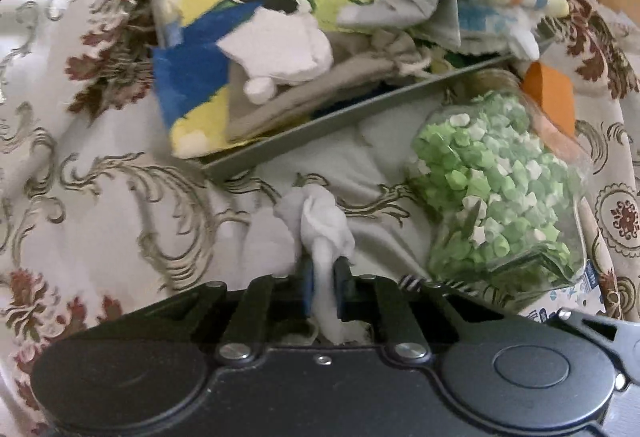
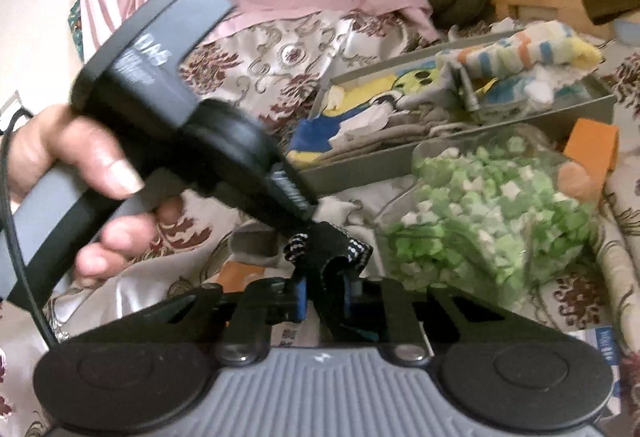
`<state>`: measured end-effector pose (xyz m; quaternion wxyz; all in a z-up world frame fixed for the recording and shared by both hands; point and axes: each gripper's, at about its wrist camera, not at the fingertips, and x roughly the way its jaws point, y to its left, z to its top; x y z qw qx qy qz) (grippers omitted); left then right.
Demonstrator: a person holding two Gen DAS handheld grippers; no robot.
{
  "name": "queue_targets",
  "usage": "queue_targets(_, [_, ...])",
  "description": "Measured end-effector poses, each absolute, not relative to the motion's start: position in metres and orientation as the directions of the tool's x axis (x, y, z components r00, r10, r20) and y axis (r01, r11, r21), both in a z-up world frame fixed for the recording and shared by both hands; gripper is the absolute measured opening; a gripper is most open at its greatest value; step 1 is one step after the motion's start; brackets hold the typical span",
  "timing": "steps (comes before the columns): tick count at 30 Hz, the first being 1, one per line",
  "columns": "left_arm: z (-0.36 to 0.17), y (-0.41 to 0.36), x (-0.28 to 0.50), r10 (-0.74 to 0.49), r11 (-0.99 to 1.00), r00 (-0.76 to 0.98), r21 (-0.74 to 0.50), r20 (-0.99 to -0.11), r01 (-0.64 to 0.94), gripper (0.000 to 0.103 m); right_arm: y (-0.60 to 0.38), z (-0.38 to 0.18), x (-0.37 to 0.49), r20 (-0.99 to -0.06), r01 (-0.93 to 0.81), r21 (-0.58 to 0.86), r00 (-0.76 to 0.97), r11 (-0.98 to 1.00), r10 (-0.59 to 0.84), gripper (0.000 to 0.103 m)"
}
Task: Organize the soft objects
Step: 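Lift and carry both held items over the cartoon painting tray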
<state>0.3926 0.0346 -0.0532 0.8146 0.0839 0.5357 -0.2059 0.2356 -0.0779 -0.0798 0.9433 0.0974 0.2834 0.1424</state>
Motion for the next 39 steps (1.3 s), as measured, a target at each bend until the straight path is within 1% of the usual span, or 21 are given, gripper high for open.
queue_targets(4, [-0.039, 0.043, 0.388, -0.252, 0.916, 0.384, -0.091, -0.888, 0.392, 0.01, -0.084, -0.07, 0.232, -0.484, -0.206, 0.277, 0.814, 0.939, 0.321, 0.013])
queue_targets(8, [-0.018, 0.037, 0.377, -0.284, 0.908, 0.43, -0.096, -0.857, 0.408, 0.01, -0.093, -0.057, 0.225, -0.446, -0.212, 0.294, 0.832, 0.932, 0.33, 0.013])
queue_targets(15, [0.028, 0.029, 0.347, -0.352, 0.897, 0.52, -0.122, -0.778, 0.425, 0.01, -0.125, -0.029, 0.218, -0.365, -0.2, 0.332, 0.874, 0.922, 0.321, 0.013])
queue_targets(19, [0.052, 0.022, 0.342, -0.384, 0.897, 0.577, -0.143, -0.721, 0.419, 0.01, -0.156, -0.008, 0.227, -0.317, -0.193, 0.385, 0.891, 0.902, 0.326, 0.013])
queue_targets(22, [0.068, 0.006, 0.348, -0.411, 0.888, 0.607, -0.147, -0.681, 0.436, 0.01, -0.179, 0.015, 0.243, -0.282, -0.175, 0.377, 0.914, 0.909, 0.293, 0.013])
queue_targets(26, [0.091, -0.024, 0.365, -0.438, 0.877, 0.646, -0.141, -0.625, 0.459, 0.01, -0.205, 0.045, 0.275, -0.222, -0.206, 0.276, 0.936, 0.939, 0.271, 0.013])
queue_targets(29, [0.103, -0.048, 0.385, -0.461, 0.869, 0.67, -0.144, -0.583, 0.473, 0.011, -0.226, 0.055, 0.304, -0.209, -0.223, 0.257, 0.937, 0.94, 0.279, 0.014])
queue_targets(32, [0.104, -0.068, 0.405, -0.461, 0.872, 0.69, -0.141, -0.557, 0.468, 0.011, -0.247, 0.054, 0.328, -0.19, -0.193, 0.299, 0.948, 0.935, 0.256, 0.014])
queue_targets(36, [0.091, -0.085, 0.43, -0.443, 0.886, 0.711, -0.144, -0.545, 0.441, 0.011, -0.267, 0.039, 0.365, -0.218, -0.158, 0.355, 0.944, 0.922, 0.246, 0.014])
queue_targets(39, [0.079, -0.093, 0.447, -0.406, 0.907, 0.729, -0.144, -0.551, 0.397, 0.011, -0.275, 0.027, 0.387, -0.235, -0.137, 0.401, 0.94, 0.906, 0.246, 0.014])
